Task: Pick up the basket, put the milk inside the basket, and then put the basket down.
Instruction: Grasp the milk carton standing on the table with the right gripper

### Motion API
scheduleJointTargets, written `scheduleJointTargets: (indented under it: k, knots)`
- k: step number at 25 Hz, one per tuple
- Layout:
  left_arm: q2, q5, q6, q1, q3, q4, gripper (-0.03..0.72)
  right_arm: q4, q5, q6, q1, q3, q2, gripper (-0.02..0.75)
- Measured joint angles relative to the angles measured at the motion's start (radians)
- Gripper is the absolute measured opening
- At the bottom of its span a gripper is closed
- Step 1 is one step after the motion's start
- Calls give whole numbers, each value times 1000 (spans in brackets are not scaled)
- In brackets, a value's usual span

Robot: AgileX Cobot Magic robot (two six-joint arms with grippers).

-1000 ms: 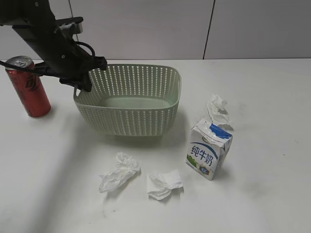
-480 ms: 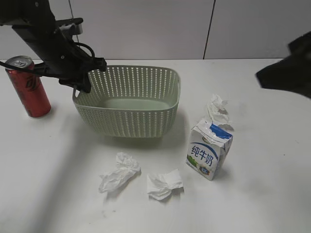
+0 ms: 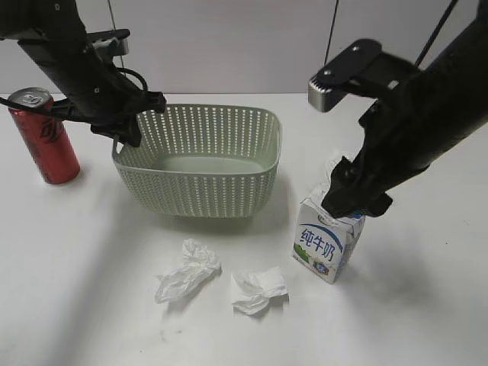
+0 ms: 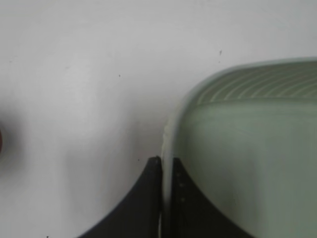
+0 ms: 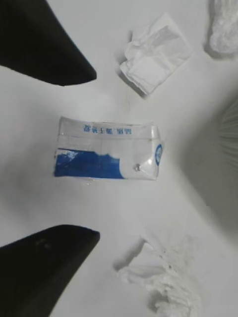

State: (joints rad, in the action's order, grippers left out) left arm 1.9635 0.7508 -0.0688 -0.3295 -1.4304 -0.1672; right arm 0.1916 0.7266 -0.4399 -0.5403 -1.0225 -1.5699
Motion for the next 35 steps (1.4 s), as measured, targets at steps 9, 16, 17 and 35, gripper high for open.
scheduleJointTargets:
  k: [9,16,17,35]
  knots:
    - [0,0,0,0,0,1,0,11,-63,1,0,-16,-139,676]
    - [0,0,0,0,0,1,0,23,-106,1,0,-16,-226,629]
    - [0,0,0,0,0,1,0,24,-110,1,0,-16,-234,603]
    - [0,4,0,0,0,3,0,45,-32,2,0,-79,-257,329]
